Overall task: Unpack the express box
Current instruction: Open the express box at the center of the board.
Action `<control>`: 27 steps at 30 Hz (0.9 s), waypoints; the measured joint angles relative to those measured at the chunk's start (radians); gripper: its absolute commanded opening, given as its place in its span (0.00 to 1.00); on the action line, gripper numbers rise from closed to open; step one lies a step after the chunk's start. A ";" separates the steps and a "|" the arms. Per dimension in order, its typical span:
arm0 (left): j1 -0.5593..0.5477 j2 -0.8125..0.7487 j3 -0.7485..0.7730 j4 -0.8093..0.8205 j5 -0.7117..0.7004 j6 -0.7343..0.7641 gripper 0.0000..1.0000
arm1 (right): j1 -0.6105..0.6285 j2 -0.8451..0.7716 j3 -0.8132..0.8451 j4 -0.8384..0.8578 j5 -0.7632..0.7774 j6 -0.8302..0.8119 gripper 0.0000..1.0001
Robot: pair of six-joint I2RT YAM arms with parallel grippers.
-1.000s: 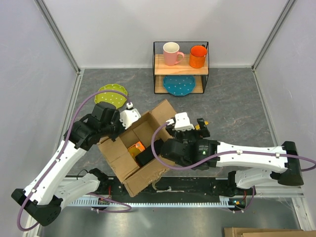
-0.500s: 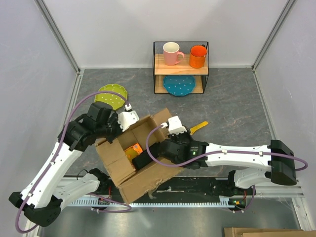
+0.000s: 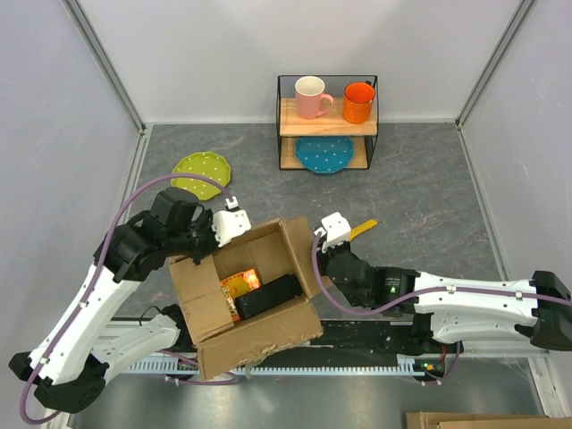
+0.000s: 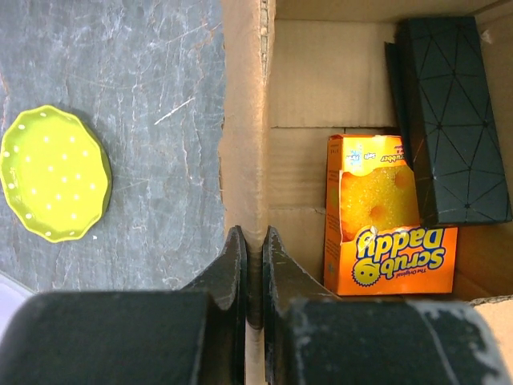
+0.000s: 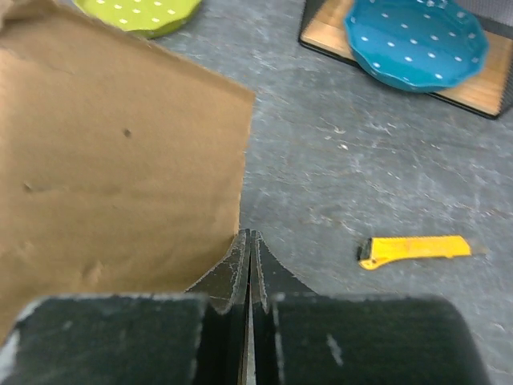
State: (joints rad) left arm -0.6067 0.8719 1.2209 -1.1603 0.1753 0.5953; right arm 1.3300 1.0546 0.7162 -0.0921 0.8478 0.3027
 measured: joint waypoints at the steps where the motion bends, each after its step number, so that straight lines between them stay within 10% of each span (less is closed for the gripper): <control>1: -0.007 0.000 0.000 0.002 0.003 0.000 0.02 | 0.000 -0.003 -0.003 0.026 -0.020 -0.007 0.03; 15: -0.061 0.023 0.018 0.014 -0.026 -0.002 0.02 | -0.015 0.115 -0.018 0.193 -0.193 -0.026 0.02; 22: -0.077 0.022 0.017 0.043 -0.068 0.001 0.02 | -0.013 0.035 -0.006 0.125 -0.079 -0.063 0.44; 27: -0.108 0.020 -0.012 0.111 -0.171 0.022 0.02 | -0.010 -0.093 0.087 0.131 -0.019 -0.182 0.55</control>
State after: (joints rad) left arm -0.7143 0.8917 1.2087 -1.0489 0.0040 0.6170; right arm 1.3201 0.9611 0.8036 0.0391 0.8284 0.1207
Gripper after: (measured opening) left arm 0.072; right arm 0.499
